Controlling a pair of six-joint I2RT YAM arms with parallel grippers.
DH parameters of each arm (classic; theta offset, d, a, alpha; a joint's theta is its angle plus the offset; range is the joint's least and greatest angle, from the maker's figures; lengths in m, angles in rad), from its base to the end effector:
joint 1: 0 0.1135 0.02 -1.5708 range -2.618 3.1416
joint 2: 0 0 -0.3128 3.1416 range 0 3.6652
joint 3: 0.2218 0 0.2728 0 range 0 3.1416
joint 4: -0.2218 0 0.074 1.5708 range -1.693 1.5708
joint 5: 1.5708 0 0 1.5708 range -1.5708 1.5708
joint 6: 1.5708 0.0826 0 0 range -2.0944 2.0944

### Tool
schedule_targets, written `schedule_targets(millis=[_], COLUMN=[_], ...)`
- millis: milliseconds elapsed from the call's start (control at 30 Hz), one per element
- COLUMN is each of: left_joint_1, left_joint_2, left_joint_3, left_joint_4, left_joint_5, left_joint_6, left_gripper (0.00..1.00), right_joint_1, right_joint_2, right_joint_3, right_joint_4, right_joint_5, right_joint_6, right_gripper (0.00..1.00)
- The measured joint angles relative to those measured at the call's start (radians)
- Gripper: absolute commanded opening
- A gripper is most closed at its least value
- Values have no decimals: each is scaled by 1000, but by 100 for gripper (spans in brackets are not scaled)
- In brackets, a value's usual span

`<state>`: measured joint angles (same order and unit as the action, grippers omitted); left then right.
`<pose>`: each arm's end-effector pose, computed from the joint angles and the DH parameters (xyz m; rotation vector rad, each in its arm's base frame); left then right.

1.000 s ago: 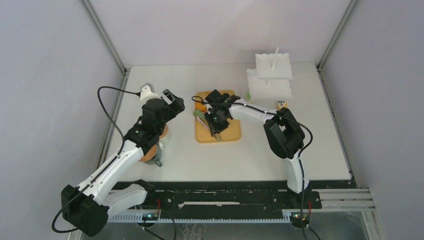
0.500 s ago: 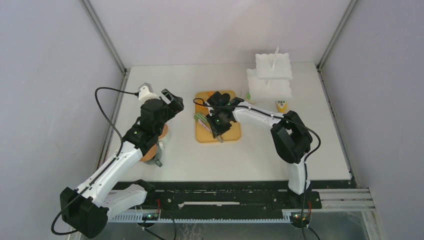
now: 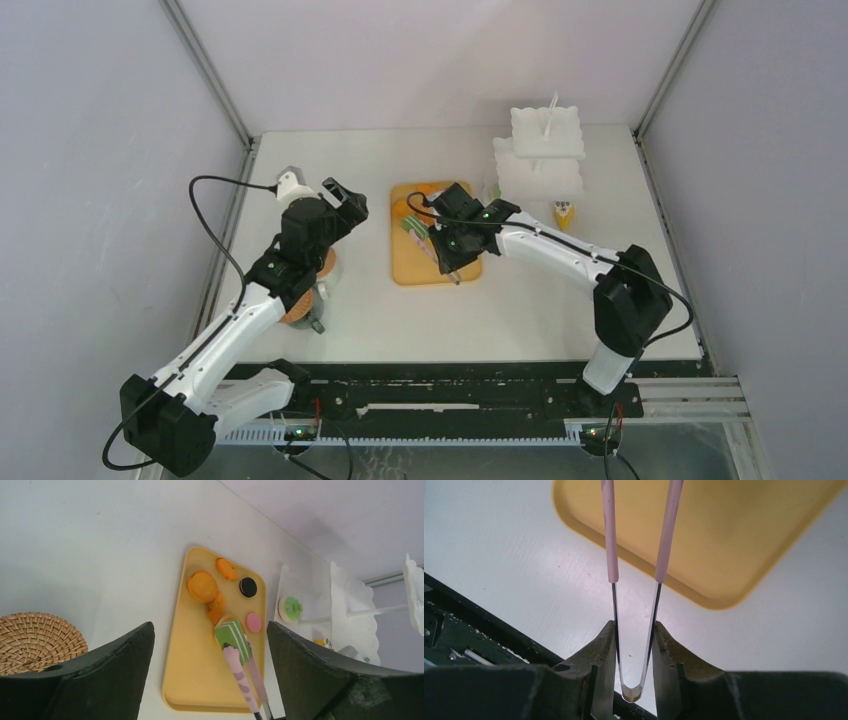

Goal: Serve the afternoon tea
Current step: Pick up the desert from the tray, then place the desert on the desert table.

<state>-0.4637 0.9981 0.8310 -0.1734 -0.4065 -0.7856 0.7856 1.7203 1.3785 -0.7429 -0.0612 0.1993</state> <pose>0.2509 -0.0889 0.3413 -0.5744 1.8209 -0.4649 0.2866 0.2939 0.2518 -0.8042 2.5932 0.3915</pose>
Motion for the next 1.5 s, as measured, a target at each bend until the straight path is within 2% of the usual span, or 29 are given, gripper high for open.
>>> schedule_targets(millis=[200,467,933,1500], left_joint_1=[0,-3,-4,-5], left_joint_2=[0,8,25,55], left_joint_3=[0,1,1,2], left_joint_4=[0,8,8,14], left_joint_5=[10,18,18,18], left_joint_6=[0,0,0,3], left_gripper=[87,87,87,87], right_joint_1=[-28,-142,-271,-342], right_joint_2=[-93,-163,-154,-50], right_joint_3=[-75,-137,-143,-143], right_joint_4=[-23,-47,-84,-83], right_joint_5=[60,140,238,235], right_joint_6=[34,87,134,136], right_gripper=[2,2,2,2])
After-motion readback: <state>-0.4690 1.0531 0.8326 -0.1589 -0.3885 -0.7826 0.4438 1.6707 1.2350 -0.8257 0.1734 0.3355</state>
